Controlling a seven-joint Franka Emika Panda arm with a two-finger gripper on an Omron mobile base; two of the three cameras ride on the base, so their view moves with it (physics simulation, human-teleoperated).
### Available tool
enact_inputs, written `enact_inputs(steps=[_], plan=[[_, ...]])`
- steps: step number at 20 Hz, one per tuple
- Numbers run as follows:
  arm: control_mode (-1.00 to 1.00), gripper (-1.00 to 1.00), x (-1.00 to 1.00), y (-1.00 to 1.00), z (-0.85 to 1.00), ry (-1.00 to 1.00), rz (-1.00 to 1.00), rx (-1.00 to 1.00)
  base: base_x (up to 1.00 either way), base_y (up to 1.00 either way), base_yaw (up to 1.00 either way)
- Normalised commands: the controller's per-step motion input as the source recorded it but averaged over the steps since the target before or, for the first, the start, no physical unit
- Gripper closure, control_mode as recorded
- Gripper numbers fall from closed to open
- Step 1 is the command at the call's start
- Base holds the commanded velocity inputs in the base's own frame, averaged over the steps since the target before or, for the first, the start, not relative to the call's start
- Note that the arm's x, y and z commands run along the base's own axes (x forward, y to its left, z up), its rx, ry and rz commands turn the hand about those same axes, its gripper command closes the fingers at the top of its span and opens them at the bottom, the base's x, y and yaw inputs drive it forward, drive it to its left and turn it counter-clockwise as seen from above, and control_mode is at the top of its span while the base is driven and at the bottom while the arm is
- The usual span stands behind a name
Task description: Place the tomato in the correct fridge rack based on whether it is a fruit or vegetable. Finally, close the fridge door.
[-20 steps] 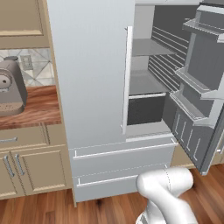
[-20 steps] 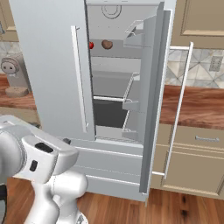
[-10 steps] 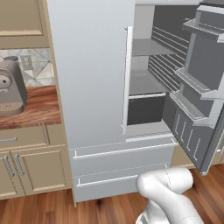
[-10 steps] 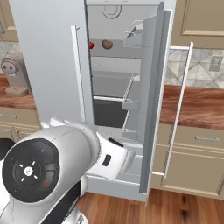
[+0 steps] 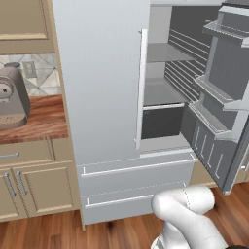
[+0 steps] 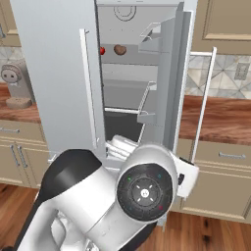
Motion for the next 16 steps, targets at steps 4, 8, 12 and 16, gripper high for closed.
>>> enact_inputs(steps=[4,8,12,16], plan=[[-1.0,-1.0,0.19,-0.43,-0.34,0.0,0.0,0.0,0.0,0.0,0.0],[-1.0,-1.0,0.42,-0.32,-0.34,0.0,0.0,0.0,0.0,0.0,0.0],[-1.0,-1.0,0.41,-0.25,-0.11,0.01,0.0,0.0,0.0,0.0,0.0],[-1.0,-1.0,0.33,-0.23,-0.1,0.0,0.0,0.0,0.0,0.0,0.0]])
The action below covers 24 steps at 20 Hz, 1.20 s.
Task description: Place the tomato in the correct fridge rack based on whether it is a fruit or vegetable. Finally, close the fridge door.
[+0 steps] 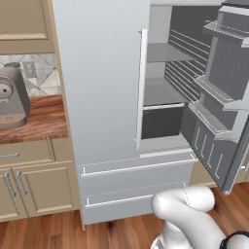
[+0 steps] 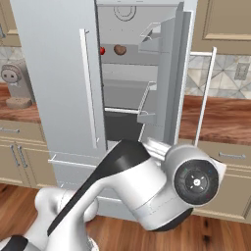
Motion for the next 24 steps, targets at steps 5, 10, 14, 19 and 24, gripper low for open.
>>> enact_inputs(steps=[5,10,14,19,24], plan=[[-1.0,-1.0,0.21,-0.48,-0.17,0.0,0.0,0.02,0.0,0.0,0.0],[-1.0,-1.0,0.37,-0.32,-0.17,0.0,0.0,0.0,0.0,0.0,0.0],[-1.0,-1.0,0.34,-0.2,-0.13,0.0,0.0,0.03,0.0,0.0,0.0],[-1.0,-1.0,0.39,-0.11,-0.14,0.0,0.0,0.02,0.0,0.0,0.0],[-1.0,-1.0,0.34,-0.09,-0.11,0.0,0.0,0.0,0.0,0.0,0.0]])
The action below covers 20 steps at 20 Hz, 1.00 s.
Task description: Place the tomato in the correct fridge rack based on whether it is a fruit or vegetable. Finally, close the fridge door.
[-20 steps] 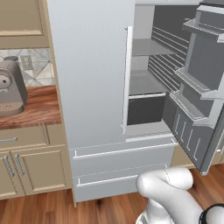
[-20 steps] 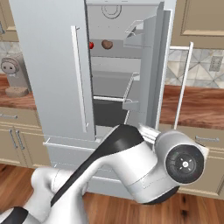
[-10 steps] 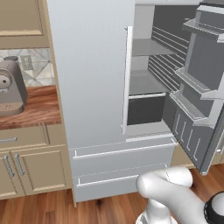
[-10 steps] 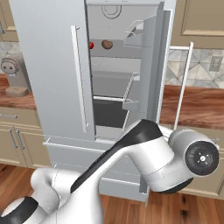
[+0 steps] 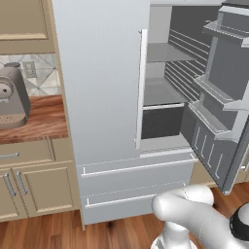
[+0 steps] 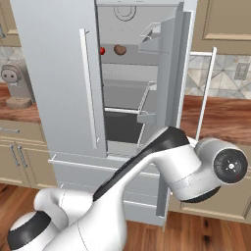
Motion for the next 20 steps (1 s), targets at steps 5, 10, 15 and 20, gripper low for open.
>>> enact_inputs(steps=[5,10,15,20], plan=[[-1.0,-1.0,0.29,-0.09,-0.08,0.0,0.0,0.0,0.0,0.0,0.0],[-1.0,-1.0,0.25,-0.18,-0.04,0.0,0.01,0.0,0.0,0.0,0.0],[-1.0,-1.0,0.2,-0.03,-0.06,0.0,0.06,0.0,0.0,0.0,0.0],[-1.0,-1.0,0.13,0.07,0.0,0.0,0.12,0.0,0.0,0.0,0.0]])
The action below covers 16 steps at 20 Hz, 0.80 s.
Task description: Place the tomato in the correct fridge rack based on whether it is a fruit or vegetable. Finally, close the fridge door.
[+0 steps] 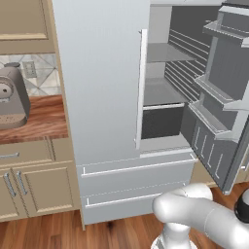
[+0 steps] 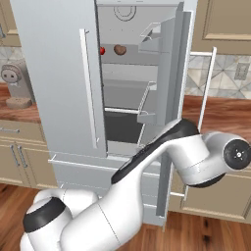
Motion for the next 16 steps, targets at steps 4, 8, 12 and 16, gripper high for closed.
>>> enact_inputs(steps=[4,8,12,16], plan=[[-1.0,-1.0,0.05,0.44,0.0,-0.04,0.16,0.0,0.0,0.0,0.0],[-1.0,-1.0,0.11,0.43,0.0,-0.05,0.16,0.0,0.0,0.0,0.0],[-1.0,-1.0,0.23,0.36,0.0,-0.03,0.15,0.01,0.0,0.0,0.0],[-1.0,-1.0,0.23,0.34,0.0,-0.01,0.14,0.03,0.0,0.0,0.0]])
